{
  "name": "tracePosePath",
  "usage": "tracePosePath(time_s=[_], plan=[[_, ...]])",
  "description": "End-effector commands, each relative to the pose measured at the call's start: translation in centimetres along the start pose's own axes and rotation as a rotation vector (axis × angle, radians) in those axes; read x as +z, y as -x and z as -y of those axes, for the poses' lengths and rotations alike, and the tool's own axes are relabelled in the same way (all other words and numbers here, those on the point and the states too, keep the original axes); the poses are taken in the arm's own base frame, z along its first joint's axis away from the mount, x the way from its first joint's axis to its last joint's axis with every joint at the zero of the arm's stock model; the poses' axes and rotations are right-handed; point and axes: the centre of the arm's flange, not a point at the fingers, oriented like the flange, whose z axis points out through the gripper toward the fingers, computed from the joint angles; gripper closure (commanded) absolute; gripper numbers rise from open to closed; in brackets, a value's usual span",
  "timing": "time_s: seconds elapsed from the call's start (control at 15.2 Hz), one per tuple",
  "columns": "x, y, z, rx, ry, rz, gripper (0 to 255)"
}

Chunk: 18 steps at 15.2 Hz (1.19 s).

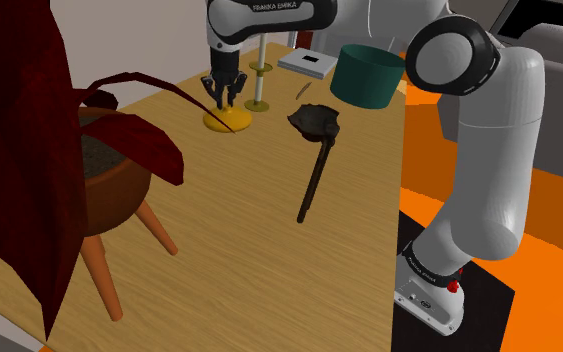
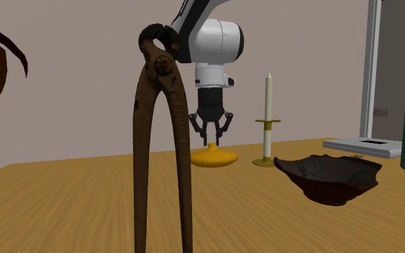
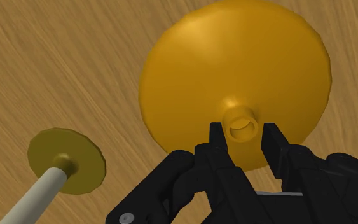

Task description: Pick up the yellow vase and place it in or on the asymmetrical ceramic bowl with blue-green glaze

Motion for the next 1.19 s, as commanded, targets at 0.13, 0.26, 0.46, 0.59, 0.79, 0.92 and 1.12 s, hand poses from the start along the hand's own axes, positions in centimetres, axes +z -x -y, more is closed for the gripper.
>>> tracePosePath(time_s=[0.13, 0.26, 0.46, 0.59, 0.79, 0.92, 1.12], plan=[[-2.1, 0.1, -0.1, 0.000, 0.000, 0.000, 255], [-3.2, 0.0, -0.1, 0.000, 0.000, 0.000, 255], [-4.8, 0.0, -0.1, 0.000, 0.000, 0.000, 255], [-5.8, -0.1, -0.2, 0.000, 0.000, 0.000, 255], [-7.4, -0.2, -0.2, 0.000, 0.000, 0.000, 255], [-8.5, -0.2, -0.2, 0.000, 0.000, 0.000, 255], [-10.0, -0.3, -0.3, 0.000, 0.000, 0.000, 255]])
